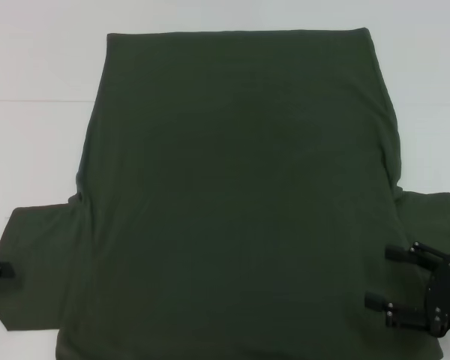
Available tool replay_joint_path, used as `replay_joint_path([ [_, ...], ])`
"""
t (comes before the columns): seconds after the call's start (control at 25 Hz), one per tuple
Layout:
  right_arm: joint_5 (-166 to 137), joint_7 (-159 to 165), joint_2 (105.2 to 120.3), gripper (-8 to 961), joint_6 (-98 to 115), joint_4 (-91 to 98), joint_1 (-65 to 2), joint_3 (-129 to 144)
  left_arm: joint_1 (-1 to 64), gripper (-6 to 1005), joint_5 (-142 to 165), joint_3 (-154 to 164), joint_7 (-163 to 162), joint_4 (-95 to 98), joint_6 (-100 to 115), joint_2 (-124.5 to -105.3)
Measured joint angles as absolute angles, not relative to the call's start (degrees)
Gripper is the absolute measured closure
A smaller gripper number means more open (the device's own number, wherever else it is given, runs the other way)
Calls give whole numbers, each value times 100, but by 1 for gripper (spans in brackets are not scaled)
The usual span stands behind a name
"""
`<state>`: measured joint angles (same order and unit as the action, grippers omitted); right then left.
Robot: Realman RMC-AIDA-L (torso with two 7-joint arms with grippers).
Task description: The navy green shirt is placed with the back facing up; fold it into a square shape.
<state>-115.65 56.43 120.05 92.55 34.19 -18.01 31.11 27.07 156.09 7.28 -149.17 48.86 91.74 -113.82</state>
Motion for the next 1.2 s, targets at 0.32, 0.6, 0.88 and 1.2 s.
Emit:
replay_joint_path([
  [0.32,-11567,5643,12005,29,9269,3419,-1802,3111,2717,161,15609,743,-14900,4887,9044,-11382],
  [0.6,-11584,5643,12005,29,9273,3419,-1802,3111,2744,161,15609,748,-14889,4865,8988,-11378],
  [0.88,-11584,5643,12005,28,9273,3419,-1802,3111,2780,161,15609,763,-14888,4744,8967,-11366],
  [1.2,-11584,5643,12005,28,9272,3419,-1802,3111,2781,160,15607,765,-14879,4732,8966,-11364],
])
